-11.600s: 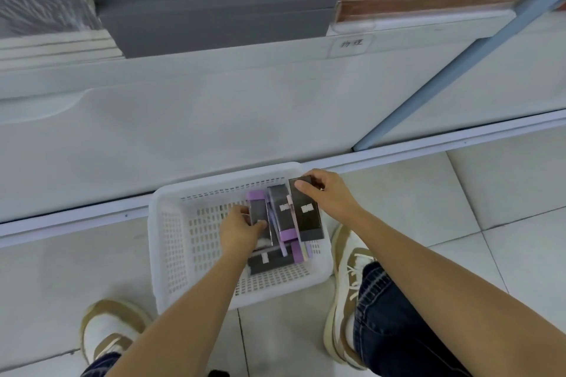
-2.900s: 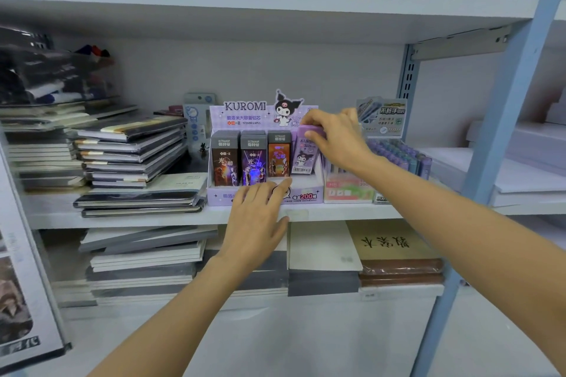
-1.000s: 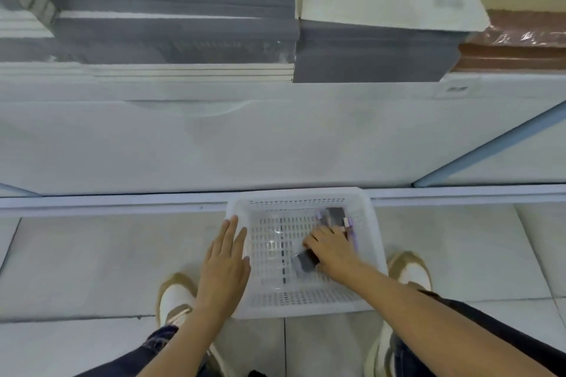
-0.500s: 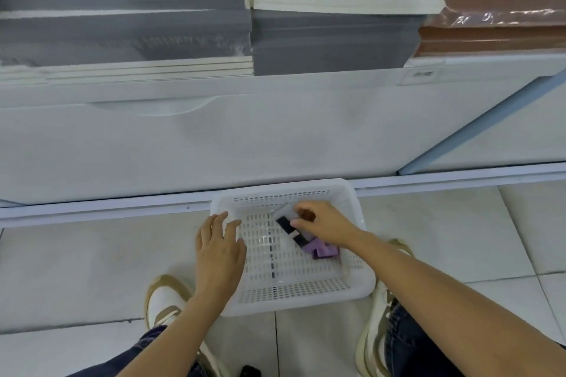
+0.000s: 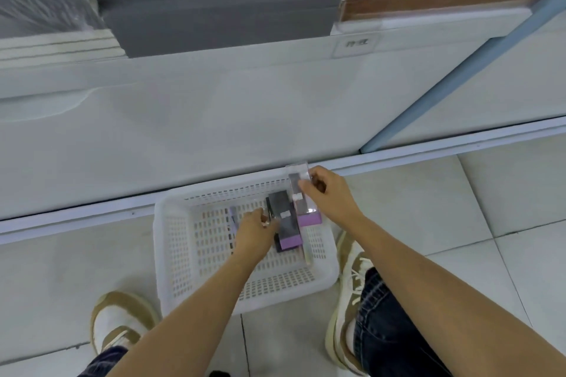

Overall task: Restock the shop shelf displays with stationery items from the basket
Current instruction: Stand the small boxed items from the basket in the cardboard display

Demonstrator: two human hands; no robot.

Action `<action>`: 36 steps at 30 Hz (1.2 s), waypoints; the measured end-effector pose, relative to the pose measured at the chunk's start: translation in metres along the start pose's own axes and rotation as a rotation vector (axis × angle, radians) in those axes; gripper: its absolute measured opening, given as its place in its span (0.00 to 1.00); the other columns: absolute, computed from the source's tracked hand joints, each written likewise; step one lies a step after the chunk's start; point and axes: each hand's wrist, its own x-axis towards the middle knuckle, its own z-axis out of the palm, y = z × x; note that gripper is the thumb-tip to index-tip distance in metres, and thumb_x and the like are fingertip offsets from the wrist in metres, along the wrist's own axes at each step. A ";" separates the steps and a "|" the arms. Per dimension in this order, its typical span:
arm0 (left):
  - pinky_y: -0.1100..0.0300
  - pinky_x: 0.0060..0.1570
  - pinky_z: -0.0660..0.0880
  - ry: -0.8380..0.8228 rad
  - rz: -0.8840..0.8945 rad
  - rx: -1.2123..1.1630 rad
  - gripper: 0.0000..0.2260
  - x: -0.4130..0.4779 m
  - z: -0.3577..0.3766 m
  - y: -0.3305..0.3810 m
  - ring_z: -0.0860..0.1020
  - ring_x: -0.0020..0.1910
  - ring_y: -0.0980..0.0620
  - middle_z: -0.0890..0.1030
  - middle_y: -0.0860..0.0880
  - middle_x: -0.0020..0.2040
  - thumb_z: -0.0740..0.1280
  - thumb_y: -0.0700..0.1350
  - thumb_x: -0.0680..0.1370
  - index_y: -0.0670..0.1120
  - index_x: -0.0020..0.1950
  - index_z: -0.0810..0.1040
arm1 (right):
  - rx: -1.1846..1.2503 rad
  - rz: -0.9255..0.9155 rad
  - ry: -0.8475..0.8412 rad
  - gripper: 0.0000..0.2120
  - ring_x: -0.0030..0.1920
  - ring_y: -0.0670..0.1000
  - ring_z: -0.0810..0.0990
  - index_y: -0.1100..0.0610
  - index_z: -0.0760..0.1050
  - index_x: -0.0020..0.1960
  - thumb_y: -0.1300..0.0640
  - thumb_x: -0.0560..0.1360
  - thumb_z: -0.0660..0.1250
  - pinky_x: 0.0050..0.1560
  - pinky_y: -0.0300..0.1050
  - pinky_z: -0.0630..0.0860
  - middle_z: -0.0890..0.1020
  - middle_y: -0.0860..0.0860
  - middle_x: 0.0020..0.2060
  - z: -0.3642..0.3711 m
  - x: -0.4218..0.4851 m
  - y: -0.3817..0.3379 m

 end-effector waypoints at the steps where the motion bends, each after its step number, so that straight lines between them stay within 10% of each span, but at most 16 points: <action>1: 0.52 0.49 0.74 0.004 -0.034 -0.017 0.09 0.003 0.005 0.003 0.78 0.50 0.40 0.77 0.37 0.57 0.65 0.47 0.79 0.41 0.49 0.74 | 0.010 0.004 -0.001 0.10 0.30 0.44 0.67 0.58 0.73 0.40 0.54 0.77 0.67 0.35 0.40 0.68 0.71 0.45 0.29 0.000 0.001 0.000; 17: 0.51 0.50 0.76 -0.033 -0.124 -0.410 0.12 0.009 0.023 0.008 0.78 0.48 0.47 0.80 0.43 0.52 0.63 0.39 0.80 0.43 0.64 0.71 | 0.079 0.025 -0.032 0.10 0.31 0.45 0.65 0.54 0.71 0.39 0.54 0.78 0.67 0.36 0.38 0.66 0.69 0.45 0.30 -0.003 -0.001 -0.002; 23: 0.51 0.49 0.80 -0.056 -0.022 -0.654 0.07 -0.014 -0.024 -0.004 0.82 0.49 0.46 0.82 0.44 0.53 0.62 0.42 0.81 0.53 0.55 0.74 | 0.043 -0.026 -0.127 0.14 0.29 0.42 0.63 0.57 0.68 0.37 0.54 0.78 0.65 0.33 0.35 0.62 0.67 0.45 0.29 -0.007 -0.007 -0.015; 29: 0.54 0.31 0.79 -0.036 0.025 -0.866 0.06 -0.049 -0.064 0.009 0.84 0.38 0.47 0.84 0.46 0.42 0.57 0.41 0.81 0.48 0.53 0.73 | 0.056 -0.125 -0.351 0.15 0.34 0.46 0.67 0.63 0.72 0.43 0.51 0.80 0.64 0.38 0.41 0.65 0.69 0.50 0.33 0.001 -0.023 -0.061; 36: 0.56 0.35 0.80 0.059 0.179 -0.932 0.18 -0.095 -0.108 0.025 0.84 0.39 0.48 0.85 0.46 0.43 0.74 0.53 0.72 0.48 0.56 0.73 | 0.108 -0.220 -0.435 0.07 0.35 0.44 0.70 0.49 0.75 0.44 0.52 0.80 0.63 0.38 0.41 0.66 0.73 0.46 0.33 -0.005 -0.048 -0.128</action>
